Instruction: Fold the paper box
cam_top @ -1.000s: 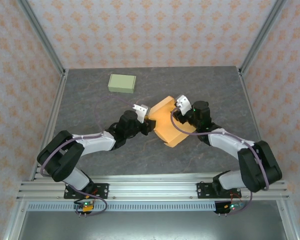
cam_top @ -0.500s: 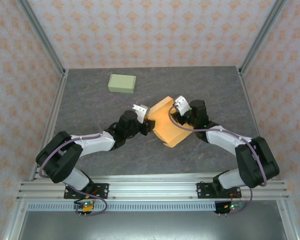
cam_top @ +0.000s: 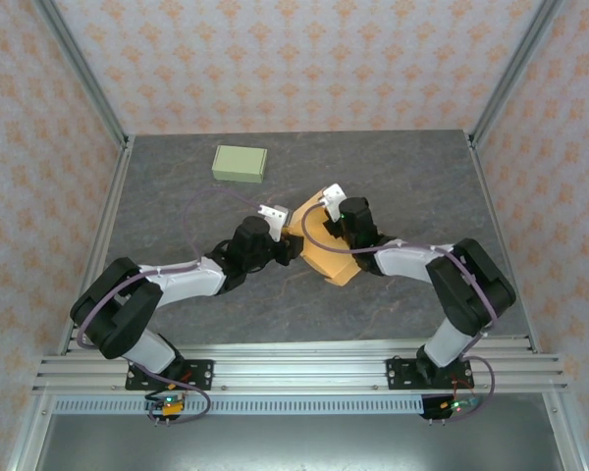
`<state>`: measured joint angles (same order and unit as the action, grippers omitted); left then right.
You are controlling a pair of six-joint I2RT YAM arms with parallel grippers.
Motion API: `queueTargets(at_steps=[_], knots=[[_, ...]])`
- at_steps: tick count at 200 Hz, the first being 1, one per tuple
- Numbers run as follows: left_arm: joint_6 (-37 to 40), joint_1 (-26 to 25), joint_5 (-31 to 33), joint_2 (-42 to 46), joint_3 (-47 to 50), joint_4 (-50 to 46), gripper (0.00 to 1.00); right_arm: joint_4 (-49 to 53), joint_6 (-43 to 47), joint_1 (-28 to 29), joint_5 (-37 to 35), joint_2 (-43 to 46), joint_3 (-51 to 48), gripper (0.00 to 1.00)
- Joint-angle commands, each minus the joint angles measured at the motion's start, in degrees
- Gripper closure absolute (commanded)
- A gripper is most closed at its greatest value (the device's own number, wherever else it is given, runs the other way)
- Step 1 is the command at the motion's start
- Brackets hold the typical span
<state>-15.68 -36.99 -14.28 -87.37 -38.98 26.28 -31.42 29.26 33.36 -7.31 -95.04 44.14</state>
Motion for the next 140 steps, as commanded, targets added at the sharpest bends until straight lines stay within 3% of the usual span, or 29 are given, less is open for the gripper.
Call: queueTargets(at_steps=[1, 20, 61, 84, 98, 127, 140], knots=[[-0.45, -0.54, -1.80, 0.36, -2.58, 0.02, 0.72, -4.76, -0.30, -0.20, -2.60, 1.40, -1.47, 0.62], [0.45, -0.53, -0.76, 1.04, -2.55, -1.28, 0.72, -4.89, -0.51, -1.49, 6.58, 5.31, -4.14, 0.49], [2.50, -0.58, 2.69, 1.71, -2.55, -3.63, 0.72, 2.47, -4.17, -8.88, 31.32, 17.02, -7.91, 0.45], [2.60, -0.54, 7.64, 3.06, 2.60, 4.40, 0.72, 10.49, -5.64, -12.32, 42.50, 22.51, -8.03, 0.43], [5.41, -0.98, 9.87, 2.34, 2.24, 3.55, 0.72, 13.09, -9.74, -13.62, 41.93, 24.77, -7.94, 0.42], [13.33, -2.99, 12.16, -0.35, 2.92, 5.92, 0.72, 16.28, -28.60, -15.18, 27.58, 25.40, -4.41, 0.31], [16.44, -4.26, 12.51, -1.47, 3.79, 8.43, 0.71, 22.91, -35.31, -15.43, 26.19, 22.97, 0.56, 0.30]])
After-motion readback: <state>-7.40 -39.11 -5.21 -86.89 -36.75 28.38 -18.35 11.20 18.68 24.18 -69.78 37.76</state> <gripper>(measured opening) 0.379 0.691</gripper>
